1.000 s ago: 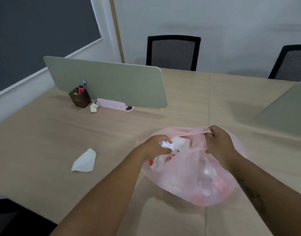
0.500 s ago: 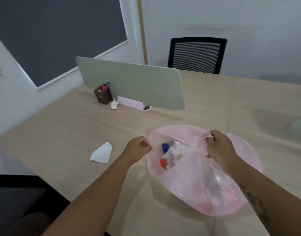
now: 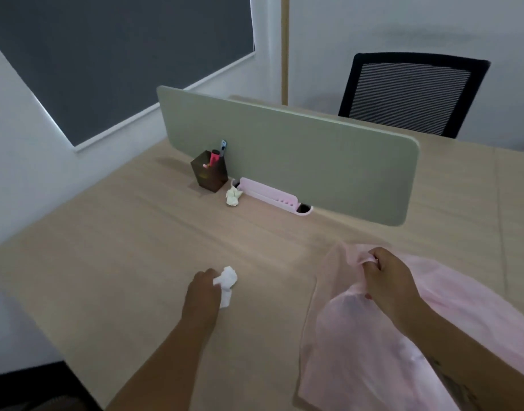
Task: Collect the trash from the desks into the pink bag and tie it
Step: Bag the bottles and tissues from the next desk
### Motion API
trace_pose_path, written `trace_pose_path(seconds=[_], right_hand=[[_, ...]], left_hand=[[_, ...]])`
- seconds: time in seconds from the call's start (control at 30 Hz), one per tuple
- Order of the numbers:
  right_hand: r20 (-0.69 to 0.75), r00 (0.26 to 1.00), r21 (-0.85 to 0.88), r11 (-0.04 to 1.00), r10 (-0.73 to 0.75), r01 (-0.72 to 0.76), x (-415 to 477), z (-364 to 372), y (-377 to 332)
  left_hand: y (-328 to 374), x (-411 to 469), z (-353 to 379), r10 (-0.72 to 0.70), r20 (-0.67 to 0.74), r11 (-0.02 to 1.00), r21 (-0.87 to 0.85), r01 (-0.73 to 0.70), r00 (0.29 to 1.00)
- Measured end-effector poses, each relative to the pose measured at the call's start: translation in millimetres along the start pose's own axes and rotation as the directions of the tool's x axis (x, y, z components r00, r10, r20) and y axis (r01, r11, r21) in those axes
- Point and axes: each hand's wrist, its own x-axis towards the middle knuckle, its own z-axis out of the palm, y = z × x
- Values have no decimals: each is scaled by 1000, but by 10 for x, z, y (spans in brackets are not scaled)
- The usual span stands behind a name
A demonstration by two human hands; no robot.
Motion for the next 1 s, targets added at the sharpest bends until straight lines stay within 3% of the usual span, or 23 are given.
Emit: trace_pose_path(seconds=[0.17,0.27,0.47,0.53,0.63,0.77,0.87,1.0], right_hand=[[-13,1000,-31,999,11,-11,372,311,-123],[3,1000,-28,1000,-5,5,583,469,-137],[-6,1000,19,1000,-21,21,883,723,-16],[-10,1000,38,999,-20,21,933,763,15],[-6,1000,26,999,-29,29,963,759,27],[-25,998,21,998,-59,59,920,657,-19],[-70,997,76,996,-37,42,821,518,-98],[-118,991,202,979,55,-31,514,189,-150]], left_hand=[[244,1095,-30,66,-105,961,273,-35,992],[371,1688,10,122,-130,948,309,-76,984],[581,2442,154,238,-66,957,183,-223,969],[594,2569,168,225,10,963,149,-224,974],[587,2617,193,215,8,971,109,-214,977],[647,2404,219,249,29,968,32,-250,968],[809,2133,210,300,76,951,-101,-292,951],[1241,1561,173,312,190,906,-355,-231,931]])
